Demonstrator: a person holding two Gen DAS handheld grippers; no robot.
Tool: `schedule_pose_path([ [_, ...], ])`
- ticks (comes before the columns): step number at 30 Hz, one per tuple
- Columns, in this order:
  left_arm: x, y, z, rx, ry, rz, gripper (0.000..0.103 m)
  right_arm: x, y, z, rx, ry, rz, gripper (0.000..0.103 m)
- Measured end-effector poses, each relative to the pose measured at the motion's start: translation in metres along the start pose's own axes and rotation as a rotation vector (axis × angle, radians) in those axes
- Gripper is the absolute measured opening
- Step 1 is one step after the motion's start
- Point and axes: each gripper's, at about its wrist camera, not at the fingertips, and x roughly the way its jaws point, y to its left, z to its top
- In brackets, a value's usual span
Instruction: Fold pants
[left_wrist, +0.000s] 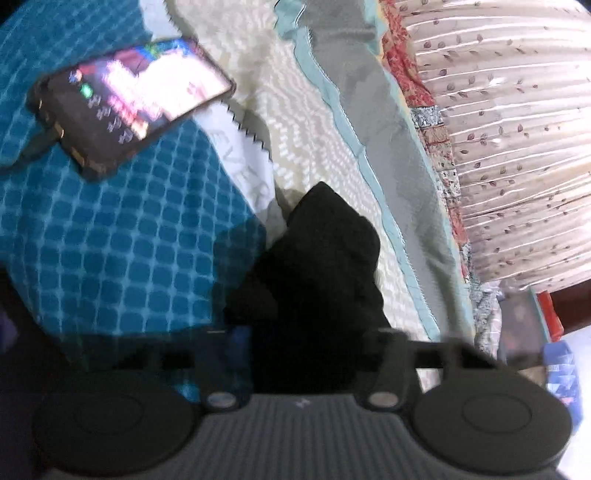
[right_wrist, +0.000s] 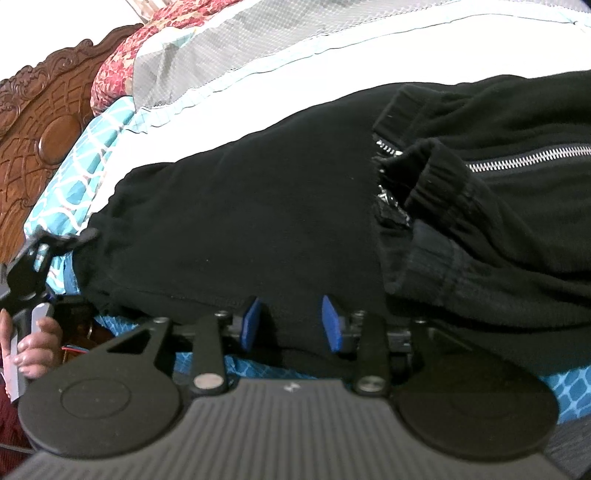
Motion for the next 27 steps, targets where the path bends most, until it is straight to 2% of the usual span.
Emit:
schedule_pose_path([
  [2,-0.007,-0.003,0.001,-0.001,-0.02,-0.019,0.027,-0.002,0.012,0.003,-0.054,-0.019,-0.015,0.04],
  [4,-0.017,-0.015,0.001,0.049,-0.045,-0.026,0.026,-0.009,0.026,0.009,-0.122,-0.06,0.007,0.04],
  [8,-0.036,-0.064,-0.02,0.276,-0.119,-0.014,0.026,-0.005,0.053,0.026,-0.19,-0.093,0.073,0.039],
  [10,-0.039,-0.093,-0.04,0.418,-0.151,0.011,0.026,0.014,0.06,0.033,-0.155,-0.052,0.124,0.037],
  [12,-0.036,-0.119,-0.063,0.576,-0.168,0.025,0.026,0.043,0.06,0.034,-0.089,0.045,0.171,0.037],
  [13,-0.033,-0.131,-0.074,0.657,-0.165,0.027,0.026,0.058,0.057,0.032,-0.066,0.099,0.157,0.037],
  [14,-0.028,-0.144,-0.087,0.745,-0.155,0.026,0.026,0.069,0.053,0.029,-0.044,0.129,0.132,0.032],
  [16,-0.02,-0.163,-0.114,0.907,-0.126,0.013,0.026,0.065,0.041,0.028,0.024,0.113,0.172,0.032],
  [17,-0.013,-0.172,-0.13,1.005,-0.105,0.006,0.026,0.058,0.034,0.029,0.062,0.101,0.19,0.033],
  [19,-0.001,-0.182,-0.155,1.122,-0.06,-0.008,0.027,0.04,0.018,0.028,0.116,0.043,0.173,0.035],
  [22,0.025,-0.188,-0.179,1.184,0.046,-0.038,0.027,0.011,-0.006,0.017,0.189,-0.049,0.126,0.034],
  [24,0.046,-0.186,-0.19,1.2,0.12,-0.013,0.03,-0.005,-0.017,0.01,0.219,-0.097,0.112,0.033],
  [27,0.063,-0.182,-0.206,1.244,0.173,0.028,0.039,-0.017,-0.017,0.007,0.198,-0.165,0.08,0.033],
])
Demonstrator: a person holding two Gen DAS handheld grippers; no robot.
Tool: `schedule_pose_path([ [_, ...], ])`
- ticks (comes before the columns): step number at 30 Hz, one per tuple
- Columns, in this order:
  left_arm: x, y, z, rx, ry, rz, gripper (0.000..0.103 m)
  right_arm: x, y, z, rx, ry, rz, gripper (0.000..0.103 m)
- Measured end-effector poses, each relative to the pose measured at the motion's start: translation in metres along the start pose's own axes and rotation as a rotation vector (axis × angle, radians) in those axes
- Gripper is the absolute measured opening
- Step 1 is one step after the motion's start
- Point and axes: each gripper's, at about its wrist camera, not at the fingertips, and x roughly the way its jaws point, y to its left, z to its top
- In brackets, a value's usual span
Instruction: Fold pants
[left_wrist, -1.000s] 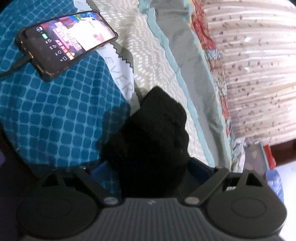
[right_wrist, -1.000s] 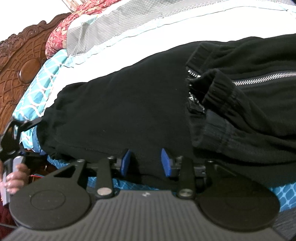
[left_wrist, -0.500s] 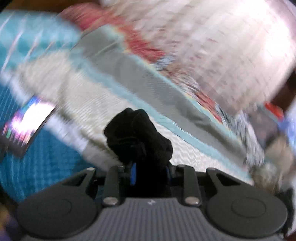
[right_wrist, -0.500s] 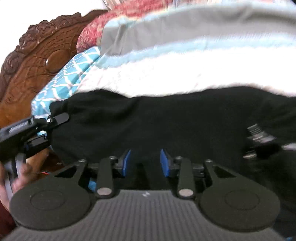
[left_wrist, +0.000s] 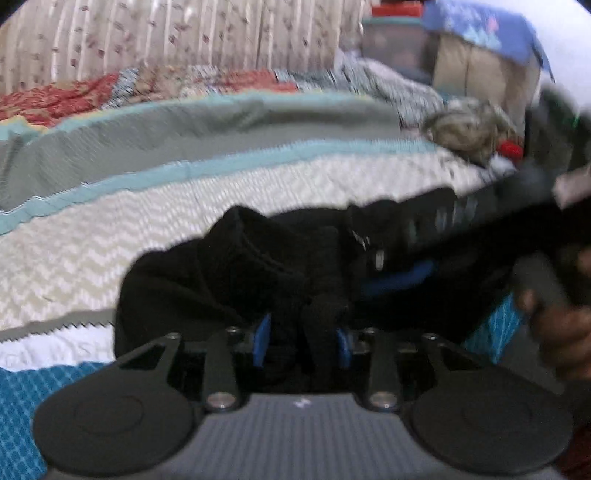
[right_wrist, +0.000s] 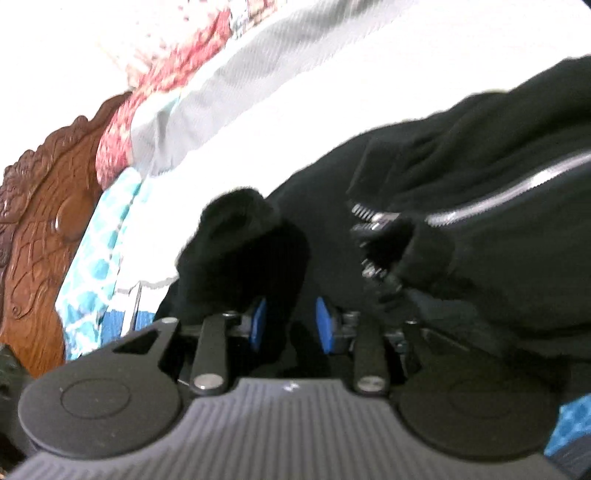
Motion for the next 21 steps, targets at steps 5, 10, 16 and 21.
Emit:
schedule_pose_path([
  [5,-0.024,-0.003,0.002,0.029,-0.056,-0.018,0.064,0.001,0.006,0.003,-0.016,-0.031,0.03,0.056],
  [10,-0.06,0.017,-0.002,-0.078,-0.101,-0.082,0.064,-0.005,-0.001,0.012,0.03,-0.101,0.011,0.057],
  [16,-0.063,0.062,-0.004,-0.301,-0.124,-0.079,0.064,0.001,0.009,0.025,0.0,-0.097,0.063,0.075],
  [21,-0.031,0.067,-0.002,-0.307,-0.069,-0.057,0.049,0.053,0.021,0.02,-0.067,0.078,0.003,0.071],
])
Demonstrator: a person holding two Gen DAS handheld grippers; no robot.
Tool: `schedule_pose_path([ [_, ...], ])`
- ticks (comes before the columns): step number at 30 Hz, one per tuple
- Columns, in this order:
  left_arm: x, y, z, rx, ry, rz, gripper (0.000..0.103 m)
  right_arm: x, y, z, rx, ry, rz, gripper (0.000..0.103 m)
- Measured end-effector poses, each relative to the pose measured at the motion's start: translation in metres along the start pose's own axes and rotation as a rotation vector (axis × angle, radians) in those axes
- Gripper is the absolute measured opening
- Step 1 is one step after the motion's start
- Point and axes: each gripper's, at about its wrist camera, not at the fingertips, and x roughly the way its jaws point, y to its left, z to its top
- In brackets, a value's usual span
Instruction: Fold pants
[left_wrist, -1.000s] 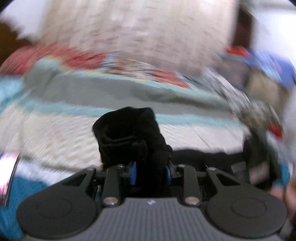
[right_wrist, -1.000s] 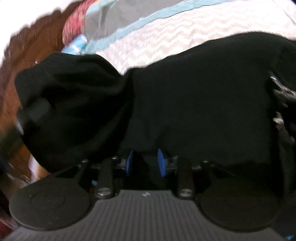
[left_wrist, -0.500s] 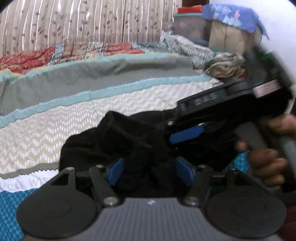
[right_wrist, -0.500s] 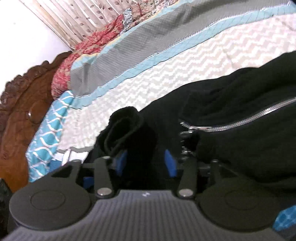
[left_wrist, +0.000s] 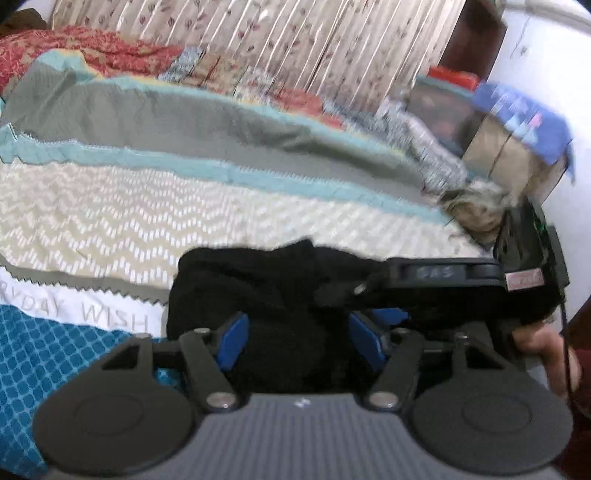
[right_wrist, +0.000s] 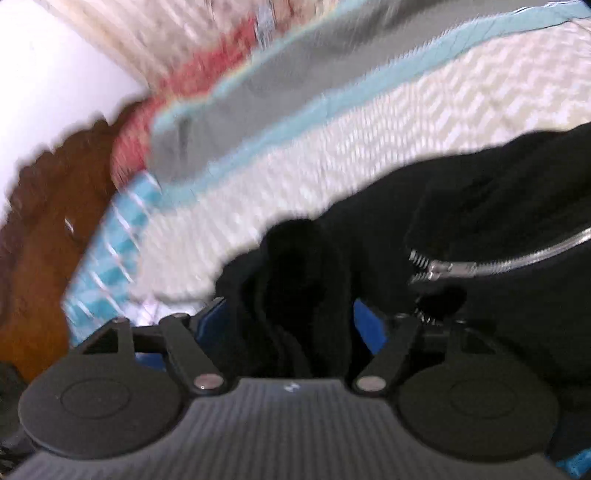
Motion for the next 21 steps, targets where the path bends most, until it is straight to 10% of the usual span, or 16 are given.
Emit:
schedule_pose_path([
  [1,0.005,0.002,-0.003,0.005,0.023,0.022,0.043,0.009,0.002,-0.001,-0.018,0.035,0.018,0.037],
  [4,0.014,0.008,-0.009,-0.026,0.06,0.063,0.038,0.009,0.018,0.001,-0.104,0.022,0.061,0.021],
  [9,-0.01,0.012,0.005,-0.03,-0.049,0.066,0.045,-0.004,0.012,0.013,-0.097,-0.075,0.252,0.022],
  [12,0.004,0.018,0.009,-0.047,0.003,0.109,0.045,0.036,-0.01,0.006,-0.064,0.032,0.018,0.032],
  [21,0.015,0.004,0.044,-0.097,-0.02,0.06,0.045,-0.046,-0.01,0.001,-0.191,-0.172,0.006,0.057],
])
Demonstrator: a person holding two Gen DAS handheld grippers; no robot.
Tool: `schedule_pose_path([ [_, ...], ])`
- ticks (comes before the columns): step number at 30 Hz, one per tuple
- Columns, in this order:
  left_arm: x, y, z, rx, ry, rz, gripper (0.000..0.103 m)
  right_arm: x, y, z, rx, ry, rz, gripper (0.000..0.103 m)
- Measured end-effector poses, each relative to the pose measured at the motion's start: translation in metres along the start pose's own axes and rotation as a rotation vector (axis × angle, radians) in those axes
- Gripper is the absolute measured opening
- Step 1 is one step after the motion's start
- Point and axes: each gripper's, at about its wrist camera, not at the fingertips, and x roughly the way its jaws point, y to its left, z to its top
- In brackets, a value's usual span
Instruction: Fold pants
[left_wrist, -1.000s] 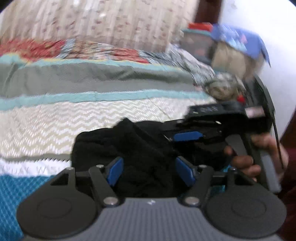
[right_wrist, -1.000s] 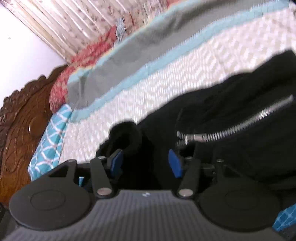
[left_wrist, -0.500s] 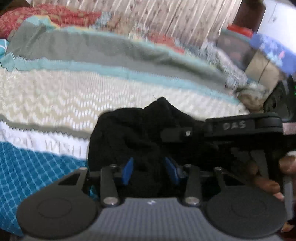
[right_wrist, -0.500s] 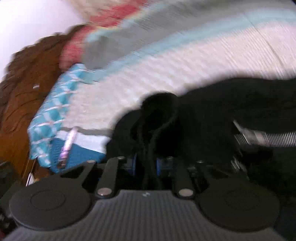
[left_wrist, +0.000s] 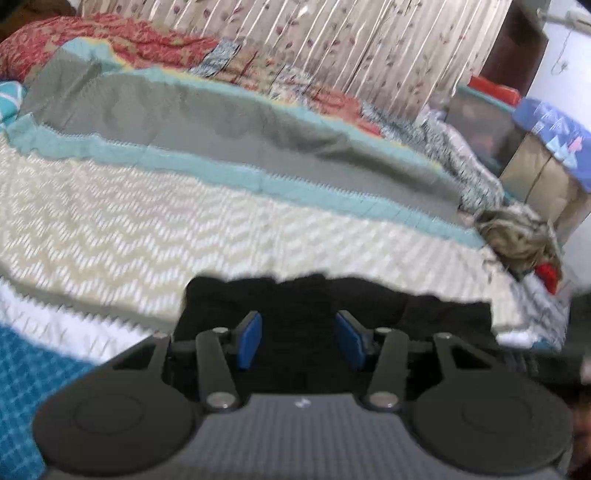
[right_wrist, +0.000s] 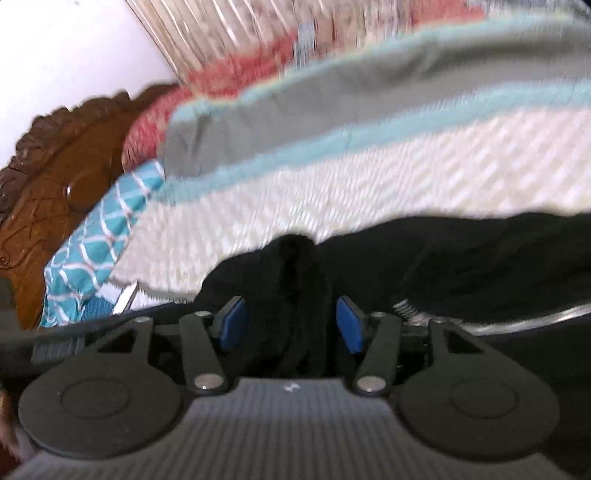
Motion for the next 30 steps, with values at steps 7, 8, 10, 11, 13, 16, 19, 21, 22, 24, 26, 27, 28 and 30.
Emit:
schedule_pose_path([
  [7,0.071,-0.026,0.02,0.002,0.132,-0.08,0.05,-0.031,-0.038,-0.024,0.055,-0.041,-0.074,0.049],
  [8,0.086,-0.026,0.018,-0.004,0.169,-0.069,0.05,-0.029,-0.044,-0.027,0.068,-0.033,-0.094,0.048],
  [10,0.109,-0.028,0.009,0.019,0.22,-0.031,0.049,-0.029,-0.058,-0.034,0.088,-0.001,-0.143,0.046],
  [11,0.119,-0.03,0.002,0.052,0.242,-0.016,0.048,-0.021,-0.068,-0.04,0.086,0.028,-0.187,0.038],
  [13,0.122,-0.041,-0.006,0.126,0.234,0.006,0.05,-0.021,-0.08,-0.048,0.089,0.003,-0.187,0.028],
  [16,0.122,-0.06,-0.011,0.23,0.251,0.065,0.053,-0.025,-0.078,-0.043,0.11,0.002,-0.156,0.032],
  [19,0.111,-0.063,-0.002,0.207,0.264,0.084,0.053,-0.045,-0.08,-0.036,0.148,-0.048,-0.076,0.041],
  [21,0.099,-0.057,0.01,0.108,0.249,0.063,0.054,-0.062,-0.081,-0.032,0.158,-0.114,-0.034,0.041],
  [22,0.093,-0.054,0.016,0.058,0.237,0.045,0.054,-0.066,-0.081,-0.03,0.15,-0.132,-0.022,0.041],
  [24,0.084,-0.054,0.027,-0.021,0.213,0.005,0.054,-0.066,-0.078,-0.026,0.126,-0.146,-0.007,0.041],
  [26,0.083,-0.061,0.033,-0.052,0.215,-0.039,0.054,-0.057,-0.077,-0.023,0.12,-0.131,0.007,0.041],
  [27,0.085,-0.067,0.034,-0.055,0.223,-0.063,0.055,-0.05,-0.076,-0.024,0.124,-0.111,0.018,0.041],
  [28,0.088,-0.073,0.034,-0.047,0.235,-0.084,0.056,-0.041,-0.074,-0.026,0.123,-0.07,0.027,0.041],
  [30,0.098,-0.089,0.029,-0.006,0.269,-0.099,0.062,-0.016,-0.072,-0.035,0.114,0.081,0.02,0.042],
])
